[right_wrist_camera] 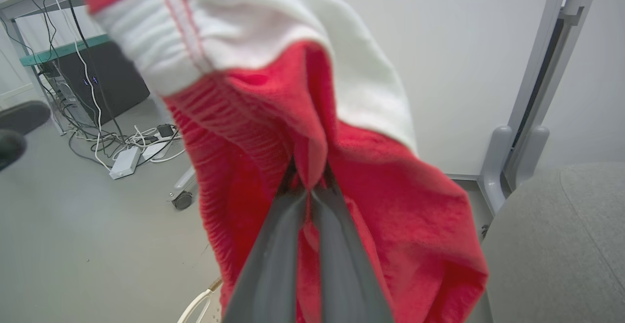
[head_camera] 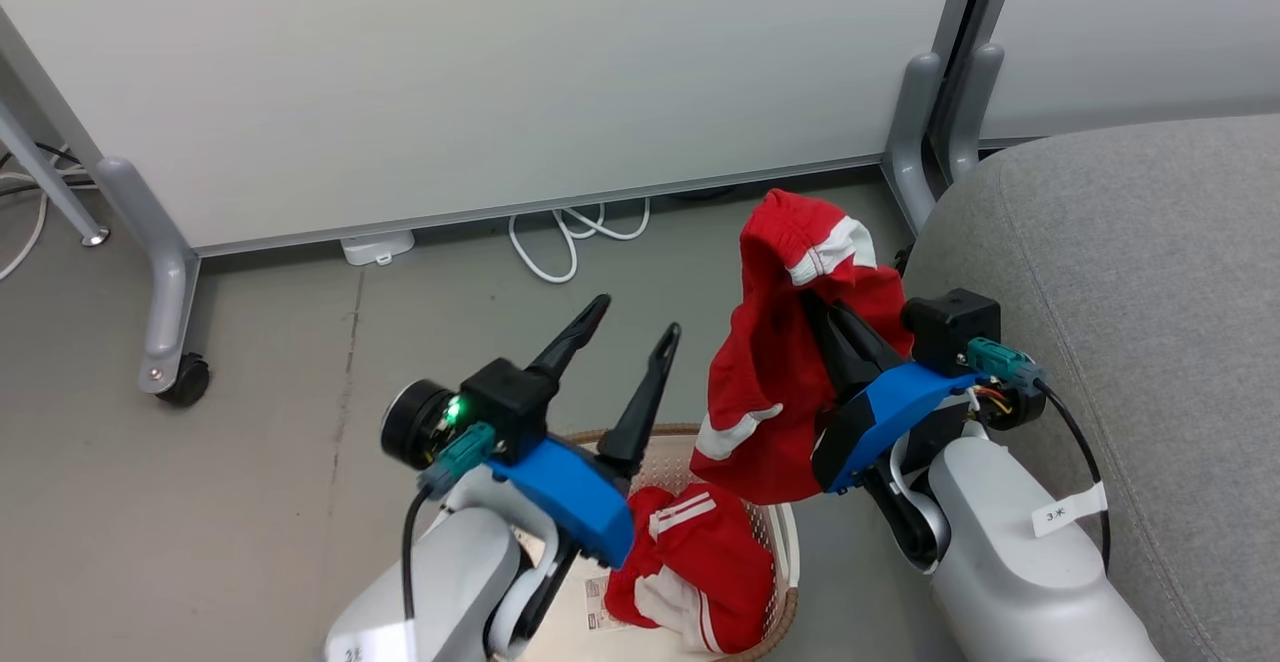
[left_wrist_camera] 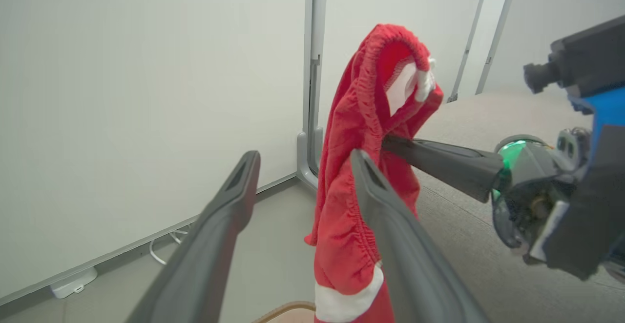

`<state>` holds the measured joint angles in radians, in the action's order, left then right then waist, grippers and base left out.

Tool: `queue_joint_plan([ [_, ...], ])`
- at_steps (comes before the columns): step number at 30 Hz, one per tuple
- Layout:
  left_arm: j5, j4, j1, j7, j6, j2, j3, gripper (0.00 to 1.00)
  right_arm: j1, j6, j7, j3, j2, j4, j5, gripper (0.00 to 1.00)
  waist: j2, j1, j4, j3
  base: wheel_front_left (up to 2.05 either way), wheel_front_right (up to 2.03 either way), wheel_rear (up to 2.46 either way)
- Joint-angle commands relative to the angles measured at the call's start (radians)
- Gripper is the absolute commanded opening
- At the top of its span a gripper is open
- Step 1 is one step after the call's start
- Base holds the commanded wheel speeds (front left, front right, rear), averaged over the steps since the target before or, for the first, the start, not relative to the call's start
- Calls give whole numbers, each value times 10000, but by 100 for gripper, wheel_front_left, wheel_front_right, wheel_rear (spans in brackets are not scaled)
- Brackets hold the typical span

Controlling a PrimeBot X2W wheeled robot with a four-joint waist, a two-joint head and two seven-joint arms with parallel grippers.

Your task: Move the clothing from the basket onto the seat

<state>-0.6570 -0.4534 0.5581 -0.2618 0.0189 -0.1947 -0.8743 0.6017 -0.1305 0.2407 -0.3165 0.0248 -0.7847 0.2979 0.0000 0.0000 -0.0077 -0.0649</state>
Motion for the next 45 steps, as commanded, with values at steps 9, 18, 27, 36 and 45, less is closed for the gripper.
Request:
queue_joint_plan([
  [9,1976,1718,-2898,-46,-271,-61,2860,100,-173,-3,17,275,12,185,-265,0,0,0,44,-35,0,0,0],
  [18,2997,1755,-3854,-47,-1019,369,4140,100,-304,-3,-93,370,12,379,-298,0,0,0,-18,-73,0,0,0],
  [27,3464,1622,-3977,-47,-1353,702,4714,100,-345,-3,-167,410,12,489,-340,0,0,0,-182,-114,0,0,0],
  [36,3742,1629,-3868,-47,-1484,857,4884,100,-277,-3,-139,317,12,611,-191,0,0,0,-1108,-221,0,0,0],
  [45,3852,1743,-3686,-48,-1507,766,4878,100,-203,-5,-54,344,10,656,-80,0,0,0,-2723,-457,0,0,0],
])
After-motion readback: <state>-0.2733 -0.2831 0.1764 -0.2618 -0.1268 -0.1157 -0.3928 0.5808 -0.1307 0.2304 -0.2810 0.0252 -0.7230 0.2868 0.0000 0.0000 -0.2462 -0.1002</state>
